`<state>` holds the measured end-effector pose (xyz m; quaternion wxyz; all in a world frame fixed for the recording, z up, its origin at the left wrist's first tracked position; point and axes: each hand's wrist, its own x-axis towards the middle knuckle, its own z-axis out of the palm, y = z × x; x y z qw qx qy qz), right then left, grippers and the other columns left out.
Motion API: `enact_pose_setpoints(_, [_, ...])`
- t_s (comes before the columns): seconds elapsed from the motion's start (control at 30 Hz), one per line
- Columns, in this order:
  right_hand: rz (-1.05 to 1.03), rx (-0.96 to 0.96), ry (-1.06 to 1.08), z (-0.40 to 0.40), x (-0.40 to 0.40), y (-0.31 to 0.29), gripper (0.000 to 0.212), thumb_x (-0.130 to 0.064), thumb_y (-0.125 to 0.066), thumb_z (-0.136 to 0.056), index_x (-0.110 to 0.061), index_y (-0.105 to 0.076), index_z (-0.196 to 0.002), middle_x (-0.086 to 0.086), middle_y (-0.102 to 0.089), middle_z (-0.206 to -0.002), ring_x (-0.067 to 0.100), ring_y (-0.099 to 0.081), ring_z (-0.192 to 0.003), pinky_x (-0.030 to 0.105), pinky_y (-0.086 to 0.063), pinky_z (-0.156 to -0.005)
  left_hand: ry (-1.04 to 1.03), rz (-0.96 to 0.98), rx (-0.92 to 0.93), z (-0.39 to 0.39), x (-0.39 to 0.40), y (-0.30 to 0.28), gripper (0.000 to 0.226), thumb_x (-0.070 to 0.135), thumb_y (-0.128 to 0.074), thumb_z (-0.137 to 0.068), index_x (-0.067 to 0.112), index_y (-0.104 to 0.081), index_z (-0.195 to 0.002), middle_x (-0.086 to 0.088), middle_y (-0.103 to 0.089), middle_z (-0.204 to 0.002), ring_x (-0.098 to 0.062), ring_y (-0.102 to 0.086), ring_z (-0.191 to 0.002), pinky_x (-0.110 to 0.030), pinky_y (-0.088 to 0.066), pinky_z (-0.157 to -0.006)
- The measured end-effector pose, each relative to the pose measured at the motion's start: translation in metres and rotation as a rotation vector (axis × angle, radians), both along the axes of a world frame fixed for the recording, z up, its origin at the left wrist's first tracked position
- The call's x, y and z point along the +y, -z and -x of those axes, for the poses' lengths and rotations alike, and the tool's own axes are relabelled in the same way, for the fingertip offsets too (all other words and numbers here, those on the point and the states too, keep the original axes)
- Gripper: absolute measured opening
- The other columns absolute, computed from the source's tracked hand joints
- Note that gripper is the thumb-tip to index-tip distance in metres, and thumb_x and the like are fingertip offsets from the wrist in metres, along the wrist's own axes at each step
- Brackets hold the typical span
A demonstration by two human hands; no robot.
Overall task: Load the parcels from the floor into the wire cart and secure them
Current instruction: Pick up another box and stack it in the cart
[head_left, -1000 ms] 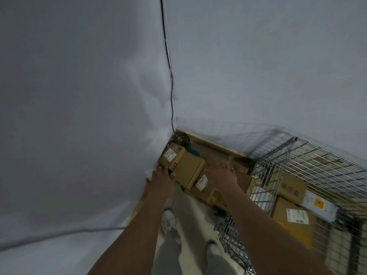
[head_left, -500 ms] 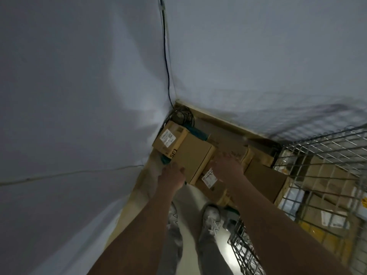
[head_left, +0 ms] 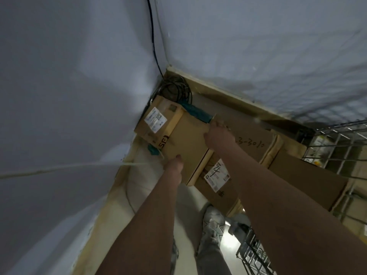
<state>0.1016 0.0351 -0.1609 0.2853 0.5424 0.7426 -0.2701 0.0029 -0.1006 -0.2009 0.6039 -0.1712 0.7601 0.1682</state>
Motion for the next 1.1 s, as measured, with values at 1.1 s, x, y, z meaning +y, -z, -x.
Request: enact_pose_setpoints(1.1, [0.067,0.627,0.934,-0.156,0.015,-0.468,0.077,-0.071,-0.043,-0.091,-0.001,-0.059,-0.116,0.015,-0.064,-0.11,0.028,-0.062,-0.092,0.042,-0.052,-0.079,0.123,-0.671,0.385,-0.049,0.059,-0.465,0.09,0.061,-0.065,-0.084,0.025,-0.018,-0.151,-0.009,-0.046,-0.145,-0.033,-0.053,-0.121,-0.055,-0.046,-0.103])
